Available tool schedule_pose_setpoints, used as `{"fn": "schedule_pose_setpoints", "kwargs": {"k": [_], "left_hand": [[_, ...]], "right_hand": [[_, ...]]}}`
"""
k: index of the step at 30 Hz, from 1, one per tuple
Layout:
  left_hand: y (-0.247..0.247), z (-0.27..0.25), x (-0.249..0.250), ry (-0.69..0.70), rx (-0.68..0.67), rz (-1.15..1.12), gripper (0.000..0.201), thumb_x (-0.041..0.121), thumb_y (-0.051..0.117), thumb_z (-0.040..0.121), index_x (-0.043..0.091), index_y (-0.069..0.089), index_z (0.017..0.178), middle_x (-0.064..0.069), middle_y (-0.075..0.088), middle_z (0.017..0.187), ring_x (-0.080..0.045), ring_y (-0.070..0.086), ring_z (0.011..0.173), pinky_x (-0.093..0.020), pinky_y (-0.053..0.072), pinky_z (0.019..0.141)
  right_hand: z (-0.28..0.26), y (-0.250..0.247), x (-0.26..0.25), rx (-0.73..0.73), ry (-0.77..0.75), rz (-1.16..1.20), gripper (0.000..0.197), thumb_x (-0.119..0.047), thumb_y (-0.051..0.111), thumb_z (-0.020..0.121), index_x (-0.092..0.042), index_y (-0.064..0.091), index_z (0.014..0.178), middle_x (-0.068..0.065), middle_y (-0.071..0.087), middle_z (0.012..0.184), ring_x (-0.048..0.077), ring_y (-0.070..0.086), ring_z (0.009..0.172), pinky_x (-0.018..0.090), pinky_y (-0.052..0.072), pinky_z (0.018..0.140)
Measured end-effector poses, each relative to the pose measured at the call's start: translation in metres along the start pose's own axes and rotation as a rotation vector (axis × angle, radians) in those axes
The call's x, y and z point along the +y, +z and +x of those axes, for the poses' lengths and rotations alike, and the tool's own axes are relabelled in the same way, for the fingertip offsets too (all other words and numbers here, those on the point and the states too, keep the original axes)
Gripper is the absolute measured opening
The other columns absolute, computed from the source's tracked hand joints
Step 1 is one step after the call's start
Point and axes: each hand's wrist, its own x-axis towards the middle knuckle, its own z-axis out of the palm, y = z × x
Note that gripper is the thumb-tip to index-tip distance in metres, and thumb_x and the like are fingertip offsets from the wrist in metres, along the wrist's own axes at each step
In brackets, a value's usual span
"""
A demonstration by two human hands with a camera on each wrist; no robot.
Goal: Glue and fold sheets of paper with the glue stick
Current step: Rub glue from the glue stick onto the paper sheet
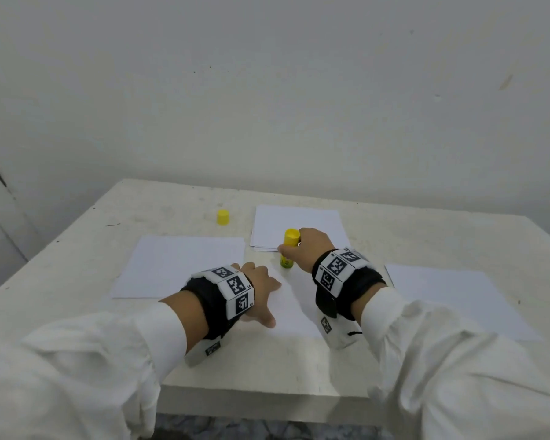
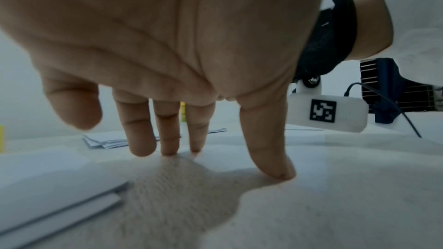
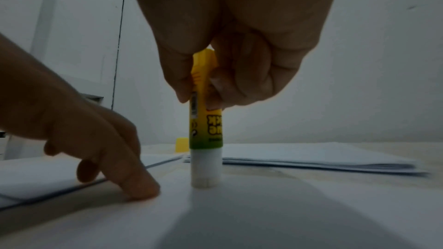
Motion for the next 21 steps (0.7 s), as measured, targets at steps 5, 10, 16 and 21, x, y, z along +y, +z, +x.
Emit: {"fn": "schedule_pose_setpoints", "kwargs": {"k": [5, 10, 16, 21], "left_hand": [[0.000, 0.005, 0.000, -0.006, 0.018, 0.031, 0.080, 0.068, 0.063, 0.072, 0.022, 0.043, 0.134, -0.003, 0.039, 0.135, -0.026, 0.036, 0.123, -0.043, 0.033, 0.099], [0.000, 0.010, -0.001, 0.002, 0.021, 0.063, 0.083, 0.069, 0.062, 0.072, 0.020, 0.041, 0.135, 0.002, 0.034, 0.144, -0.025, 0.031, 0.128, -0.043, 0.029, 0.101], [-0.001, 0.016, -0.007, -0.035, -0.034, 0.018, 0.100, 0.076, 0.061, 0.067, 0.014, 0.030, 0.141, 0.004, 0.027, 0.149, -0.026, 0.028, 0.131, -0.048, 0.031, 0.105], [-0.003, 0.015, -0.010, -0.034, -0.047, 0.002, 0.109, 0.077, 0.061, 0.066, 0.014, 0.022, 0.146, 0.006, 0.016, 0.156, -0.027, 0.023, 0.137, -0.051, 0.027, 0.108]], "right_hand": [[-0.006, -0.019, 0.042, 0.048, 0.070, -0.029, 0.035, -0.036, 0.058, 0.089, -0.016, 0.038, 0.068, -0.002, 0.042, 0.071, 0.020, 0.046, 0.078, 0.024, 0.029, 0.052], [-0.014, -0.042, 0.085, 0.105, 0.179, -0.059, 0.038, -0.030, 0.057, 0.089, -0.014, 0.038, 0.060, 0.000, 0.040, 0.061, 0.015, 0.040, 0.056, 0.024, 0.029, 0.049], [-0.018, -0.053, 0.105, 0.144, 0.260, -0.075, 0.037, -0.029, 0.058, 0.088, -0.014, 0.037, 0.061, 0.001, 0.039, 0.062, 0.017, 0.042, 0.059, 0.025, 0.027, 0.048], [-0.024, -0.055, 0.096, 0.225, 0.191, 0.062, 0.024, -0.023, 0.057, 0.084, -0.013, 0.044, 0.067, 0.001, 0.047, 0.066, 0.024, 0.049, 0.071, 0.025, 0.031, 0.050]]}}
